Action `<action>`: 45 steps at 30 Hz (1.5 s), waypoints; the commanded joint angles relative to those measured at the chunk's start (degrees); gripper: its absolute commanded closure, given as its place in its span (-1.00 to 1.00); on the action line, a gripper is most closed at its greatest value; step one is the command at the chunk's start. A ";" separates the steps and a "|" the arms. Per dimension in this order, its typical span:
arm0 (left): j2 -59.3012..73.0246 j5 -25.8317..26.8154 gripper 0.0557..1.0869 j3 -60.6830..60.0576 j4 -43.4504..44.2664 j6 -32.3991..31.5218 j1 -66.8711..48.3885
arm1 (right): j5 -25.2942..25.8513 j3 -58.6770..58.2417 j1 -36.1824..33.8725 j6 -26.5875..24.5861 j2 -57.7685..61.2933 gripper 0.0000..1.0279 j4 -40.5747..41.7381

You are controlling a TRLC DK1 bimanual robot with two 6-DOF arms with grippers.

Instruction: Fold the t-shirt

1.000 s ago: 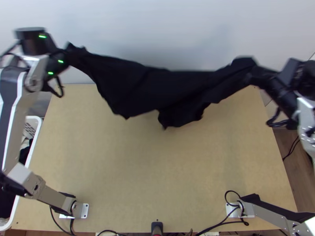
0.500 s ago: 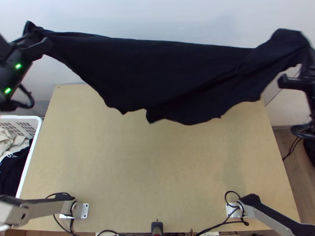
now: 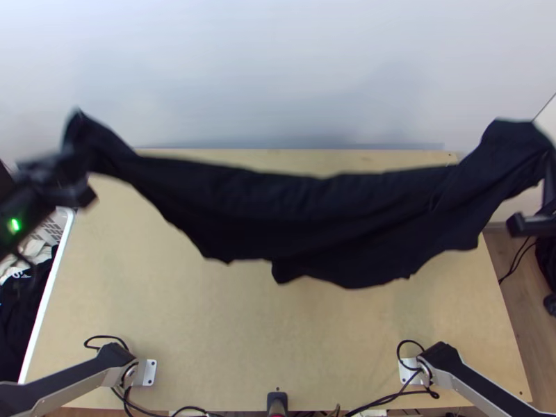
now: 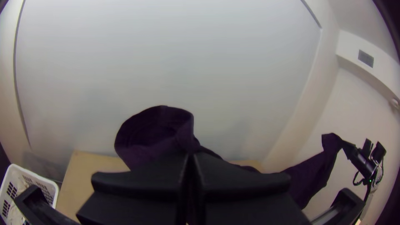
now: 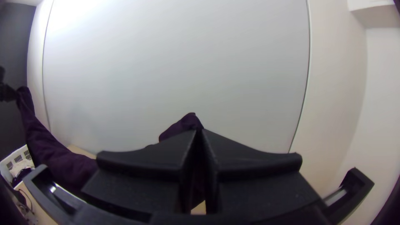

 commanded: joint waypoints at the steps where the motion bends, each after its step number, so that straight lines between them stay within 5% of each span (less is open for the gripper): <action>1: -9.23 3.88 0.93 -16.18 -5.75 -1.42 -3.88 | -1.00 -3.78 4.34 8.36 -1.67 0.95 -9.03; 9: -21.01 8.18 0.93 -48.88 2.78 0.87 2.71 | -6.97 -21.98 9.79 19.17 -3.34 0.95 -7.98; 16: -15.65 15.21 0.93 -59.86 17.98 3.77 16.51 | -16.20 -32.61 2.75 21.55 0.61 0.95 1.51; 20: -4.92 19.87 0.92 -55.64 23.96 2.98 22.66 | -19.19 -33.31 -3.22 21.19 5.80 0.95 7.40; 27: 14.32 20.22 0.92 -41.93 33.10 1.75 25.56 | -20.86 -29.18 -12.10 20.23 18.01 0.95 16.54; 37: 40.60 20.22 0.92 -19.08 35.03 -3.09 26.44 | -24.20 -17.49 -23.44 23.04 38.23 0.95 21.73; 45: 51.94 20.31 0.87 -11.17 35.12 -8.54 24.51 | -24.29 -18.90 -28.62 23.57 45.96 0.95 25.68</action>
